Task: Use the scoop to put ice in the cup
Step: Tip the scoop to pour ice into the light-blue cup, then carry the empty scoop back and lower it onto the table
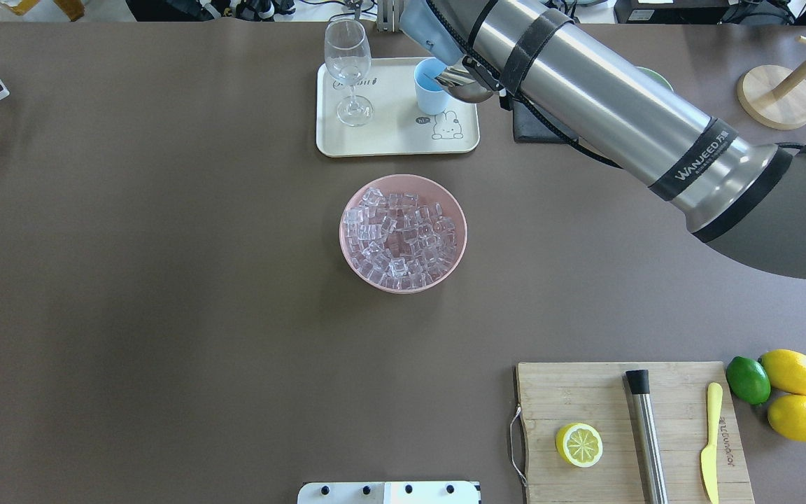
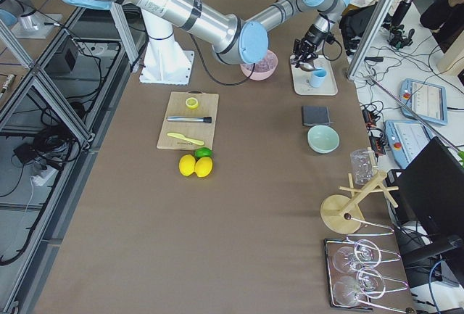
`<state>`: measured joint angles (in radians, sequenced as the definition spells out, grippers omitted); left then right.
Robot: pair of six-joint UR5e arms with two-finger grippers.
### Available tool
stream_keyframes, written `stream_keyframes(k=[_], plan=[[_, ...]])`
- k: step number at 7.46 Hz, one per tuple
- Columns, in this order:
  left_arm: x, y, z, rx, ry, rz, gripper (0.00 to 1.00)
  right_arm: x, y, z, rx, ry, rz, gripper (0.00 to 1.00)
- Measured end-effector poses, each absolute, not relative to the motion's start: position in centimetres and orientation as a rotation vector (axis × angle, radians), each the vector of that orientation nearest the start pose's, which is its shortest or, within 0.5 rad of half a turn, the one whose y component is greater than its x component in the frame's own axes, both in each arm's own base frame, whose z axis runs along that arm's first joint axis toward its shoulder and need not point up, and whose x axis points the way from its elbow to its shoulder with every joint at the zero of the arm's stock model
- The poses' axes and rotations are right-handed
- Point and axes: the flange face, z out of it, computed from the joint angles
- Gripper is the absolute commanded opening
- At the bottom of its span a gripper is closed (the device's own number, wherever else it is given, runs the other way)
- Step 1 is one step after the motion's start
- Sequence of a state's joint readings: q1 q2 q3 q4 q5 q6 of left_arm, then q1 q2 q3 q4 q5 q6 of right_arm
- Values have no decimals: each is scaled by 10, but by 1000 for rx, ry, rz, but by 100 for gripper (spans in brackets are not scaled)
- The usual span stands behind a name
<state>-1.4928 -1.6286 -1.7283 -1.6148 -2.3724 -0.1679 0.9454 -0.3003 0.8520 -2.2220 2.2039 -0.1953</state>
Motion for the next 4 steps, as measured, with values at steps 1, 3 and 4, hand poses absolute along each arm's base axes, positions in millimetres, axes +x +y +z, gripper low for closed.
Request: stream_keyframes(k=[1,3,4], plan=[[-33,-514,559,127,827,-9,98,-415,-715,177,-211,-611,-750,0],[-40,-500,576,102,830,-31,98,-374,-710,199,-166,-617,-672,0],[-41,-498,579,99,831,-34,98,-351,-700,208,-136,-619,-623,0]])
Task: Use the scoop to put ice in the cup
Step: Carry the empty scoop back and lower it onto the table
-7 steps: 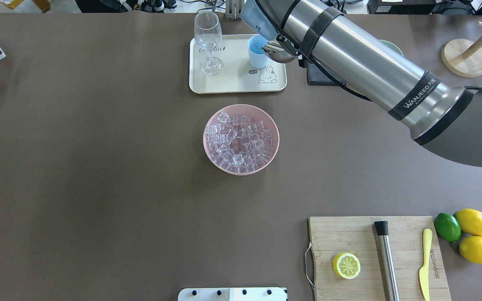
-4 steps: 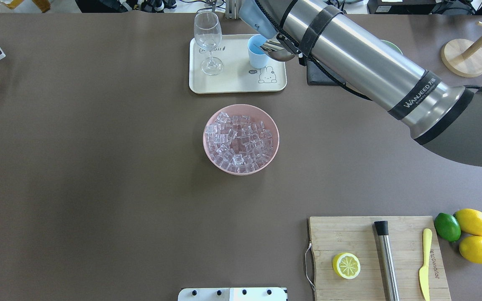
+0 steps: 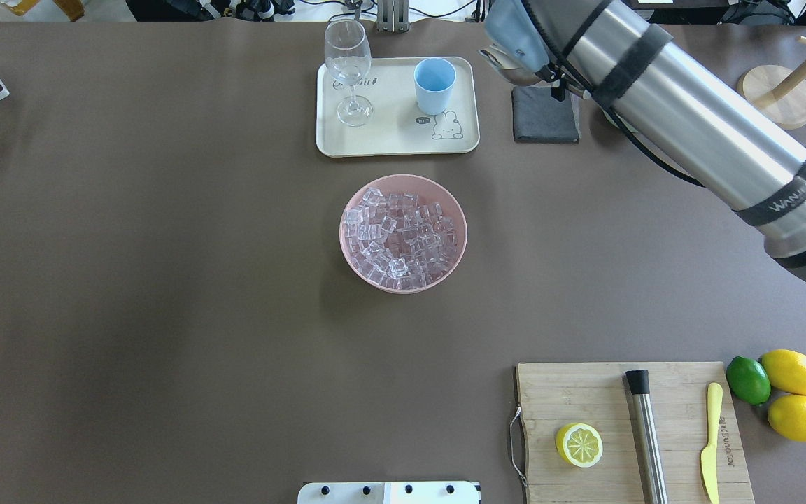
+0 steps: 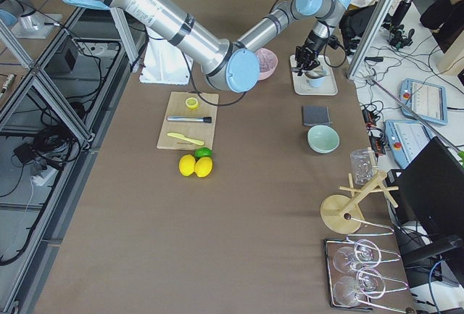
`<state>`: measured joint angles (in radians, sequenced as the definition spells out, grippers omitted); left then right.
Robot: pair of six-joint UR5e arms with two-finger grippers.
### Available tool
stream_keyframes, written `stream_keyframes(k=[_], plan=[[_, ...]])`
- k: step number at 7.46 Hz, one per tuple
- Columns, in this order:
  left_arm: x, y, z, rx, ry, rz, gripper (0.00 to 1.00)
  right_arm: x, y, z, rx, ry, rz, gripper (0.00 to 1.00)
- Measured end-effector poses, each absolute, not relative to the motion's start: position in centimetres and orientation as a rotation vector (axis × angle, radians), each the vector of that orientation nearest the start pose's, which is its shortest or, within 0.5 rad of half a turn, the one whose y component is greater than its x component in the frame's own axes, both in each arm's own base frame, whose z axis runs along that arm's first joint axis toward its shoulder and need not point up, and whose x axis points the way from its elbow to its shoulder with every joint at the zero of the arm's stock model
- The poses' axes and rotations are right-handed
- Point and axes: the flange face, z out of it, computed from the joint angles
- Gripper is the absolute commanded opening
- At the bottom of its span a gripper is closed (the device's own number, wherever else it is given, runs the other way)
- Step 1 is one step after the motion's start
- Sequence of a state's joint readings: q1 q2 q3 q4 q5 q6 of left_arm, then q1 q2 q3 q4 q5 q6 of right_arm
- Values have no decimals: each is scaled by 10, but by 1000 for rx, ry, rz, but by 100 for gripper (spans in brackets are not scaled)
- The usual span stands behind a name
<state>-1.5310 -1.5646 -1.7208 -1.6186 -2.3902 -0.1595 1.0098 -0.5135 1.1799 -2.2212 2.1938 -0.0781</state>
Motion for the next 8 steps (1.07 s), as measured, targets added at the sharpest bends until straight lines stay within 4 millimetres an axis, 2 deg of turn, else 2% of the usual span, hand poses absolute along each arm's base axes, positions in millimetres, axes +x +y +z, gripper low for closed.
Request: stream_keyframes(k=[1,3,4,5,7,8], plan=[[-41,-497,580,98,831,-34,98,-328,-678,224,-109,-622,-563,0],[-41,-490,587,90,830,-39,98,-286,-614,275,-95,-629,-437,0],[-41,-485,595,93,830,-38,98,-268,-585,302,-110,-630,-378,0],[-42,-476,610,86,829,-41,98,-253,-564,328,-130,-630,-319,0],[-42,-466,630,104,828,-37,98,-244,-537,378,-237,-658,-181,0],[-42,-465,632,108,825,-39,98,-253,-525,395,-280,-666,-125,0]])
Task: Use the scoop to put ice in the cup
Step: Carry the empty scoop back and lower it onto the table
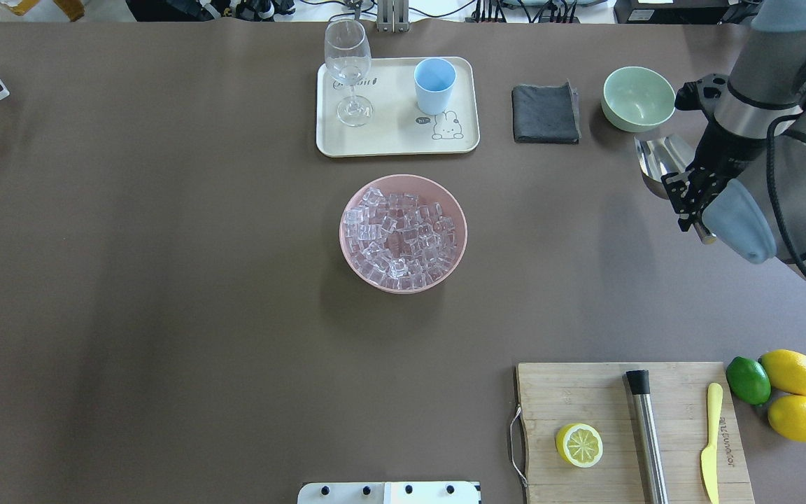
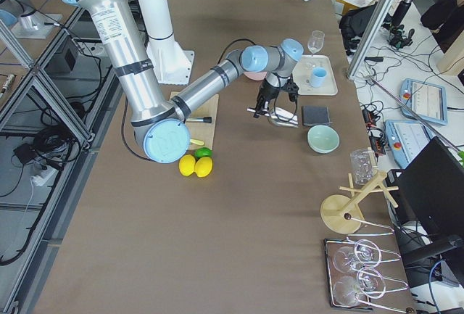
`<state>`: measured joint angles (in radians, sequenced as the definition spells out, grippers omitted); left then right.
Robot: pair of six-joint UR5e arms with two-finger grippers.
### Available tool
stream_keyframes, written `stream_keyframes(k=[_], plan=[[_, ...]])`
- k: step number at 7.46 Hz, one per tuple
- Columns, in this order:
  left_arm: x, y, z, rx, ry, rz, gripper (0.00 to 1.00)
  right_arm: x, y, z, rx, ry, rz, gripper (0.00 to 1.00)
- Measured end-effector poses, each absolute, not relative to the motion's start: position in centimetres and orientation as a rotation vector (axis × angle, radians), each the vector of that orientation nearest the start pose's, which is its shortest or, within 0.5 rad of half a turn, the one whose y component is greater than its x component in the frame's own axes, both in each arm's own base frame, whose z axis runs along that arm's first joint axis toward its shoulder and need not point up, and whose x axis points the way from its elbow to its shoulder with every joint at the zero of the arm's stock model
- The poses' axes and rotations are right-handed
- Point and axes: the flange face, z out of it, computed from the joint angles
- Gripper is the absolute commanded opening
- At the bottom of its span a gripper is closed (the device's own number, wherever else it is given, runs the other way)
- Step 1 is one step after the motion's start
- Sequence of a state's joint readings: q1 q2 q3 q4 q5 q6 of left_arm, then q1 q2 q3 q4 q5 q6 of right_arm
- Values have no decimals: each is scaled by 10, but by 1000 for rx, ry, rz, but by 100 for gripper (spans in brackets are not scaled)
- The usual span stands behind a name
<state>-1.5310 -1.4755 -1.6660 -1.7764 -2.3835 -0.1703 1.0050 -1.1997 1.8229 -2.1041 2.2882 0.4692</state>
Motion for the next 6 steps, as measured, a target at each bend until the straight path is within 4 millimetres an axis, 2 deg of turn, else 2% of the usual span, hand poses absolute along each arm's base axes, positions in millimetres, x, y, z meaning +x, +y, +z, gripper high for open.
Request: stream_keyframes(k=[1,4,6], plan=[[-43,-465,633,109,824,-41,98,-272,-510,408,-307,-669,-92,0],[-42,-465,633,109,823,-42,98,-330,-475,418,-343,-663,-121,0],[-42,-465,633,109,827,-41,98,-348,-463,426,-349,-650,-153,0]])
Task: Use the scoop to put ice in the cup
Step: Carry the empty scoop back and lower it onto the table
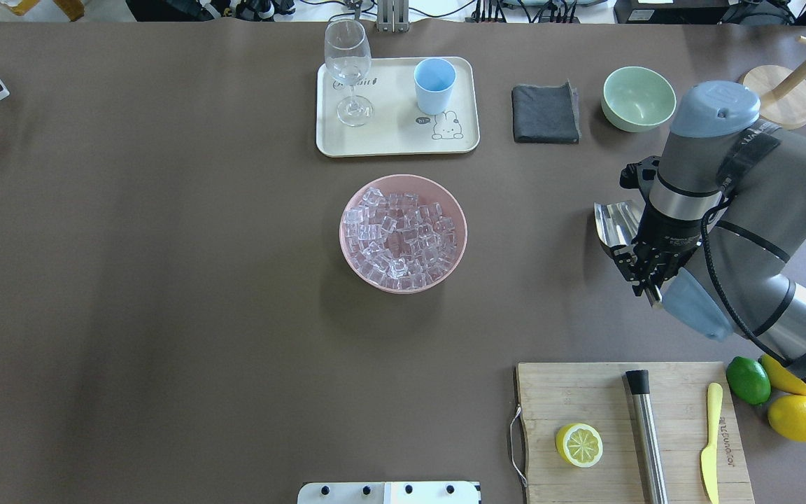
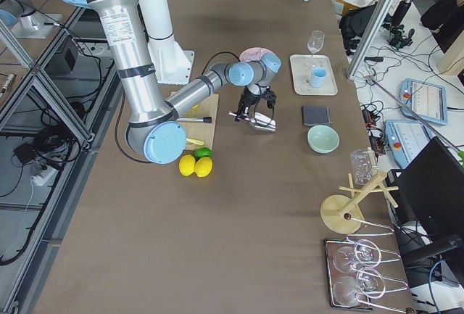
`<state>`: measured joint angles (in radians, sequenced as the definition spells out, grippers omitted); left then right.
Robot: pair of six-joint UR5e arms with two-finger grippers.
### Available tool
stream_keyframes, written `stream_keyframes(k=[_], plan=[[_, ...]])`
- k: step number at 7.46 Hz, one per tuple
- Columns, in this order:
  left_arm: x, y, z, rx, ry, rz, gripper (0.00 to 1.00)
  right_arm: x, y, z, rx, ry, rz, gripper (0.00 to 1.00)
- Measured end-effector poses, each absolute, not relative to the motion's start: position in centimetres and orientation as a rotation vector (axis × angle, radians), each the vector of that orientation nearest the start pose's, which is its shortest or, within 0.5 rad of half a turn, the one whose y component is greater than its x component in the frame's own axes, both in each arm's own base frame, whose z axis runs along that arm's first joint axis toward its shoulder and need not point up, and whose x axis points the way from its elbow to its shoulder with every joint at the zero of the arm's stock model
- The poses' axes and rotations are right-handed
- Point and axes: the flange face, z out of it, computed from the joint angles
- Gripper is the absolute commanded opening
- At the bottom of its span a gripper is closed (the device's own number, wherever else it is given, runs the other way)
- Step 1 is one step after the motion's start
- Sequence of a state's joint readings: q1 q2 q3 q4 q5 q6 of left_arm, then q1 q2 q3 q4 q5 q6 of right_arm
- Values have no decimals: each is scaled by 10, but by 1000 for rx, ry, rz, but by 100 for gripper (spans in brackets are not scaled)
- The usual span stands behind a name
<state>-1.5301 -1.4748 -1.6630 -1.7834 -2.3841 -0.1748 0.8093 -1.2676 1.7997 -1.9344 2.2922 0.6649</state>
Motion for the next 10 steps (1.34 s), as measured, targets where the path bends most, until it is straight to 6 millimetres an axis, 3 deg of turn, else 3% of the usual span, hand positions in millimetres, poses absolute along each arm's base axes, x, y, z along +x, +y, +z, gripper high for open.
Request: stream_keyframes(k=[3,4,6,7,9,10], plan=[[-42,-465,634,110,828,-40,98,-357,-458,438,-354,-642,-167,3],[-42,-465,634,110,828,-40,98,-361,-456,440,-360,-640,-171,28],[-42,-465,635,109,828,-41,98,-369,-453,443,-371,-633,-182,54],[-42,-465,635,109,828,-41,98,-371,-452,444,-373,-632,-185,62],[-42,-465,635,108,828,-41,98,-376,-454,448,-360,-642,-194,99],[-42,-465,635,109,828,-41,98,-378,-456,450,-350,-649,-199,100]])
